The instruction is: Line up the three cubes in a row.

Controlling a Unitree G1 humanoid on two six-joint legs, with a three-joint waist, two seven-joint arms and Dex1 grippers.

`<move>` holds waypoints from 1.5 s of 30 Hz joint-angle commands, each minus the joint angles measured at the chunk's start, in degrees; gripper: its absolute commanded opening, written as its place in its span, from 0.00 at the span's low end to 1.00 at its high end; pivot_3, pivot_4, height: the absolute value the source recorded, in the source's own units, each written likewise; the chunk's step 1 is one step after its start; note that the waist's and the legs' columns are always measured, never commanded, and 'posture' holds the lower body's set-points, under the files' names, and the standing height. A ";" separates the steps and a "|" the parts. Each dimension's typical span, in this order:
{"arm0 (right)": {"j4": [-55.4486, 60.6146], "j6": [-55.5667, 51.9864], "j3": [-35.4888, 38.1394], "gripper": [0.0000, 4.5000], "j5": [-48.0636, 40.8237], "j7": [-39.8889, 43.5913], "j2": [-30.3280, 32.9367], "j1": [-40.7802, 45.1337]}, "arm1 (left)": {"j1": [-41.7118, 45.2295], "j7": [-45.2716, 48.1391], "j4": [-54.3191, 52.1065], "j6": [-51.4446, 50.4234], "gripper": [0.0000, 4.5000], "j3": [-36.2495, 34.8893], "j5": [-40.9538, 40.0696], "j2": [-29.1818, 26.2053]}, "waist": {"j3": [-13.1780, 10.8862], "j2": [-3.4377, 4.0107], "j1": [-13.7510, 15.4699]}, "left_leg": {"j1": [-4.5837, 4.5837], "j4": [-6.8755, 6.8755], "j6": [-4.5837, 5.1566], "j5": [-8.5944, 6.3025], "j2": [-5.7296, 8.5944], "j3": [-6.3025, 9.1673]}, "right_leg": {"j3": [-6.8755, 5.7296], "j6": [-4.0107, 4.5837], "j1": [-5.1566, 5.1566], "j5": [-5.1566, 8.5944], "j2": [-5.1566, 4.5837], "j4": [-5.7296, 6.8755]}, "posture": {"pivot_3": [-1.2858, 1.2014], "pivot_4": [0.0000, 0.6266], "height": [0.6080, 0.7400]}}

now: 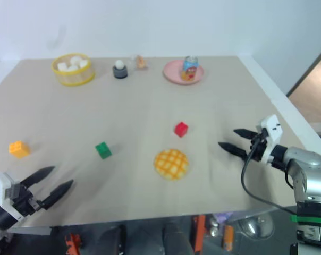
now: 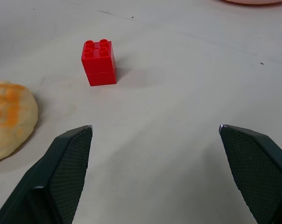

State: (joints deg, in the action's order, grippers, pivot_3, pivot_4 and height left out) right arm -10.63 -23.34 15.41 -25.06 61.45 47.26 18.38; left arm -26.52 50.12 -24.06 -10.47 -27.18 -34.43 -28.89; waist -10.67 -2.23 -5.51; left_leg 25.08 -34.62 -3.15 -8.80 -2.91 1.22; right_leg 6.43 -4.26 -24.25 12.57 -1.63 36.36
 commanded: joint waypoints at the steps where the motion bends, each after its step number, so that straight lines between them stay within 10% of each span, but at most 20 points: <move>1: 6.37 -3.04 -0.44 1.00 -3.07 2.80 2.06 0.17 | 1.41 1.69 -5.02 0.12 1.00 0.44 -2.21 -2.46 | -0.01 0.00 0.00 | 0.00 0.00 0.00 0.00 0.00 0.00 | 0.00 0.00 0.00 0.00 0.00 0.01 | 0.52 0.24 1.00; 11: 20.45 -7.99 -11.43 1.00 -4.30 6.99 1.88 0.35 | 20.44 1.46 -11.21 -9.10 1.00 12.26 -6.61 -10.72 | 0.02 0.03 0.85 | -0.02 -0.16 0.03 0.02 -0.03 -0.02 | -0.01 -0.01 0.05 0.00 0.03 0.17 | 0.52 0.24 1.00; 26: 11.54 5.85 -22.51 1.00 8.08 4.59 -6.04 1.28 | 31.67 4.74 -4.49 -9.66 1.00 22.78 -1.06 -10.77 | 0.02 0.02 0.95 | -0.04 -0.30 0.03 0.03 -0.09 0.10 | -0.02 -0.06 0.00 0.08 0.21 0.62 | 0.52 0.24 1.00; 34: 7.18 8.91 -23.30 0.47 11.08 3.74 -6.15 1.02 | 34.80 5.18 -1.88 -7.56 1.00 25.13 1.45 -8.80 | 0.03 0.02 0.98 | -0.11 -0.47 0.05 0.05 -0.09 0.14 | -0.01 -0.05 0.13 0.04 0.21 0.68 | 0.52 0.24 1.00; 45: 6.78 0.47 -14.48 0.47 2.97 7.25 -0.23 -1.85 | 41.72 9.04 6.58 -2.85 1.00 30.09 5.38 -4.79 | 0.03 0.05 2.17 | -0.08 -0.98 0.07 0.06 0.00 0.19 | -0.01 -0.12 0.54 0.04 0.15 0.67 | 0.52 0.24 1.00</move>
State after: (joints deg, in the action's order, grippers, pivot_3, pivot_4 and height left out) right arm -2.80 -20.91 -2.96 -20.75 67.92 44.98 16.77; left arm 14.14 58.40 -17.90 -14.88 2.58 -29.64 -34.13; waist -10.64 -2.18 -3.35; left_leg 25.03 -35.61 -3.08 -8.73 -2.90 1.39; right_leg 6.43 -4.39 -23.71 12.61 -1.49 37.02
